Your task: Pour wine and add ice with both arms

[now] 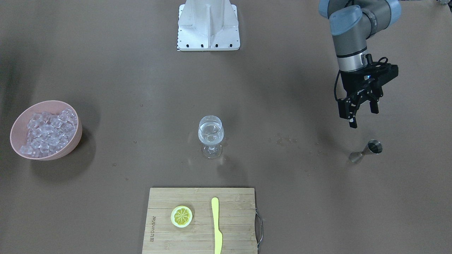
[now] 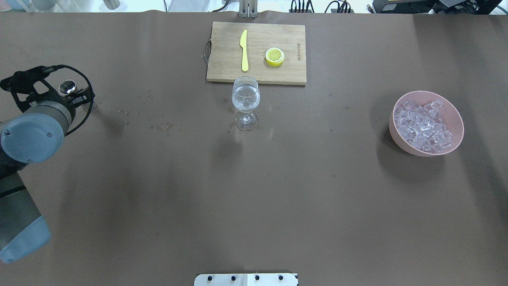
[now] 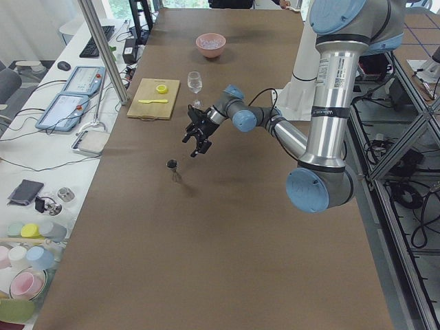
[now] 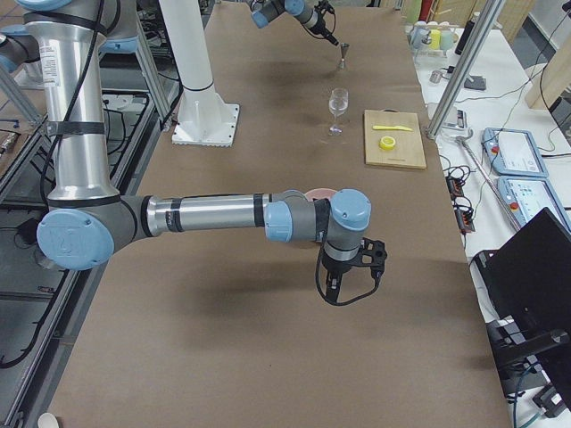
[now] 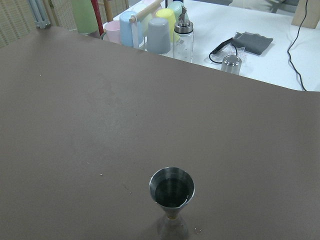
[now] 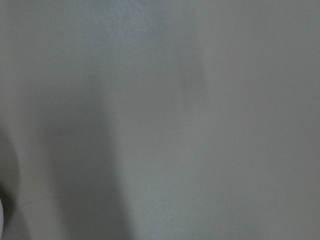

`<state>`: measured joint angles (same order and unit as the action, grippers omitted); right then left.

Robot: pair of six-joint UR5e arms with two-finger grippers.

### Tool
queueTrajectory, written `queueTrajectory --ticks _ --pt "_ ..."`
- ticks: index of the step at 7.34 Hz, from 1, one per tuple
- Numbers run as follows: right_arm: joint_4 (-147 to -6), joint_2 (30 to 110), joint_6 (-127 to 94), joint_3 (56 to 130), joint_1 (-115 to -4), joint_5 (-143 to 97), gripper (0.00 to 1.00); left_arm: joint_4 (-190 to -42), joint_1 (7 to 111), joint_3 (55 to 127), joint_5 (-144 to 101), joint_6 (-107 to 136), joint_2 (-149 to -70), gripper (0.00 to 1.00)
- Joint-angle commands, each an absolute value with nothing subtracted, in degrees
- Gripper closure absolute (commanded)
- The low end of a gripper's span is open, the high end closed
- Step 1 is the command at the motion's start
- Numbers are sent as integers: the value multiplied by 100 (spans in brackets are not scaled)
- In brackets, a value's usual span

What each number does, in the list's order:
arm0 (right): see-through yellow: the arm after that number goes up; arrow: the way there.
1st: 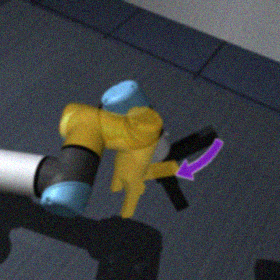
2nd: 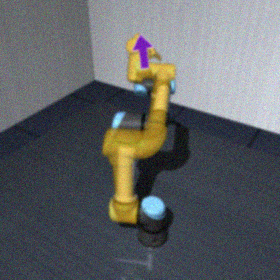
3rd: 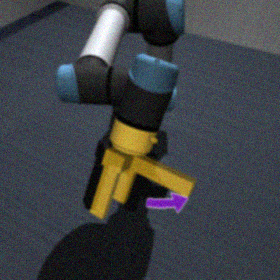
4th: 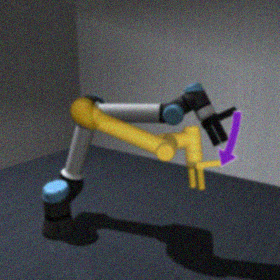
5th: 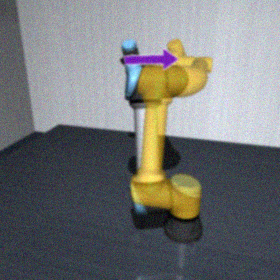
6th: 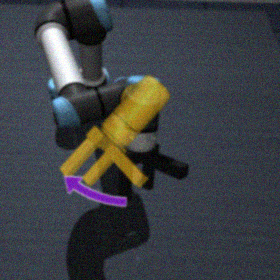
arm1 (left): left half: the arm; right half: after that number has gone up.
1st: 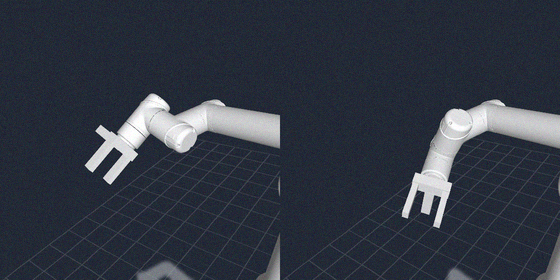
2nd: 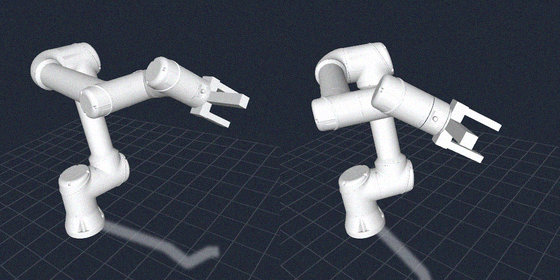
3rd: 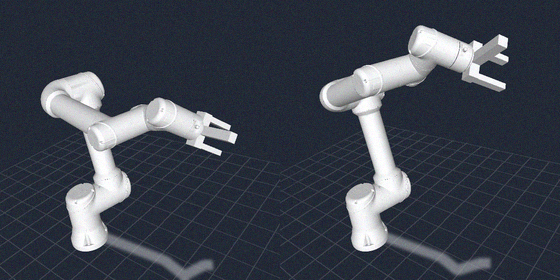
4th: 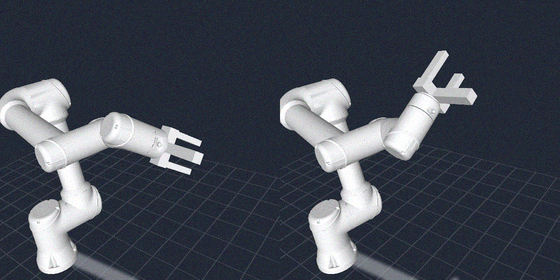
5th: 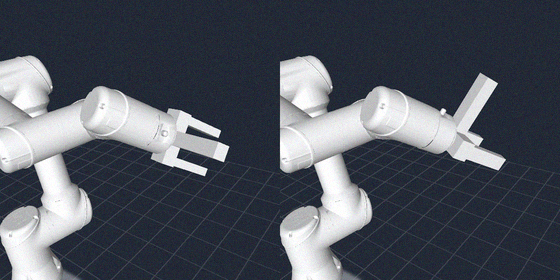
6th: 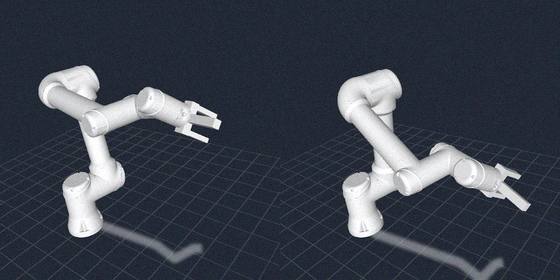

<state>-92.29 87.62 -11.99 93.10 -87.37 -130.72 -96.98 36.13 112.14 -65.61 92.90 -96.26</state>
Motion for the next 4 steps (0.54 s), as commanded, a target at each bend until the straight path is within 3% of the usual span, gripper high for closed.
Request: queueTrajectory --ticks 1,4 --pt "-9229 8719 -1222 9290 -8736 -13087 0 -10052 3507 10646 -6057 9545 -9677 2" --pt "-9229 8710 -1222 9290 -8736 -13087 0 -10178 3437 10048 -5618 9974 -9886 2"
